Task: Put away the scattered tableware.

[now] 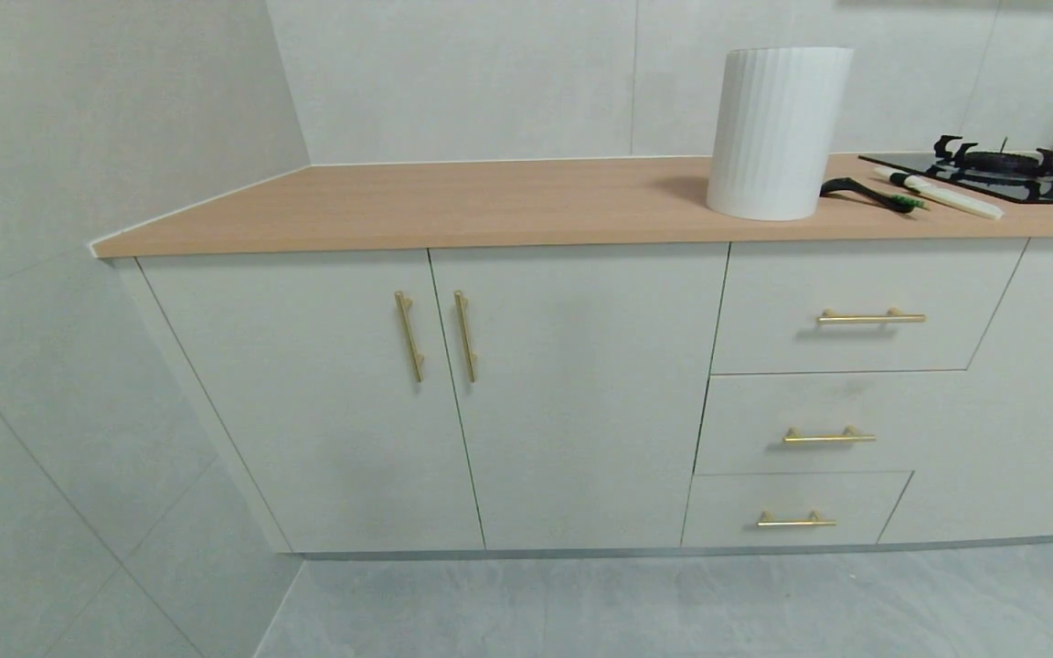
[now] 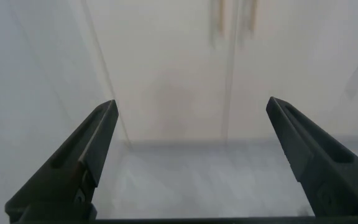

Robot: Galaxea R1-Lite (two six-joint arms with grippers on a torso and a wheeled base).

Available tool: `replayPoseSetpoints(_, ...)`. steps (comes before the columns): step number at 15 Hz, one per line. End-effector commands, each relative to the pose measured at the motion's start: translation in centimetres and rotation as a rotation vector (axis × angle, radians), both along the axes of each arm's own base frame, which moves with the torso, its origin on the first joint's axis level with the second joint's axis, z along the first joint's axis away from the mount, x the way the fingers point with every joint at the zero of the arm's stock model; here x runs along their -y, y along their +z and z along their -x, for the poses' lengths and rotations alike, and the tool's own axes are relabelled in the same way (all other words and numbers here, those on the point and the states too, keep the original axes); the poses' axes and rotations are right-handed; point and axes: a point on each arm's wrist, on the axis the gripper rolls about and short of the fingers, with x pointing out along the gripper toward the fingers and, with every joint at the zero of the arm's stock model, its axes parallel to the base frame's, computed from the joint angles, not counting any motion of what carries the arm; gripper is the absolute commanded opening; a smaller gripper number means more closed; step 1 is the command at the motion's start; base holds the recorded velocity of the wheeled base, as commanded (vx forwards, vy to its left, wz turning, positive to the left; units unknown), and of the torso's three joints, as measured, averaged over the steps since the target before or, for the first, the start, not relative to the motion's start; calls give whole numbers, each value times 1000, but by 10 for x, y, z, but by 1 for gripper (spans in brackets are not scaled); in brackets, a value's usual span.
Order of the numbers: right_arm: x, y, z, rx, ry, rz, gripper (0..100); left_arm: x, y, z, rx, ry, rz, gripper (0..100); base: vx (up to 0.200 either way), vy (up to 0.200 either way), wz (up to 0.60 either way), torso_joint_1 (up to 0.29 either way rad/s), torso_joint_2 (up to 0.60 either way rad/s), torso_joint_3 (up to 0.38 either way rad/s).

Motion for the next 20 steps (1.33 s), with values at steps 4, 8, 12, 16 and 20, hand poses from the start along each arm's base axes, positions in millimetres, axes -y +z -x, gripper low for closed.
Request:
replayPoseSetpoints(4,0,-1,0,-9,1,-3,100,0,0,0,0,1,8,100,0,0,0,0,0,0)
replayPoseSetpoints(8,0,-1,0,-9,7,-17,100,0,0,0,0,1,27,100,0,0,0,0,0,0)
replayPoseSetpoints(12,0,-1,0,-7,7,-20,100,0,0,0,2,-1,25,100,0,0,0,0,0,0)
replayPoseSetpoints(16,0,-1,0,-7,7,-20,100,0,0,0,2,-1,25,100,0,0,0,0,0,0)
replayPoseSetpoints(20,0,-1,0,-7,7,-20,100,0,0,0,0,-1,25,100,0,0,0,0,0,0)
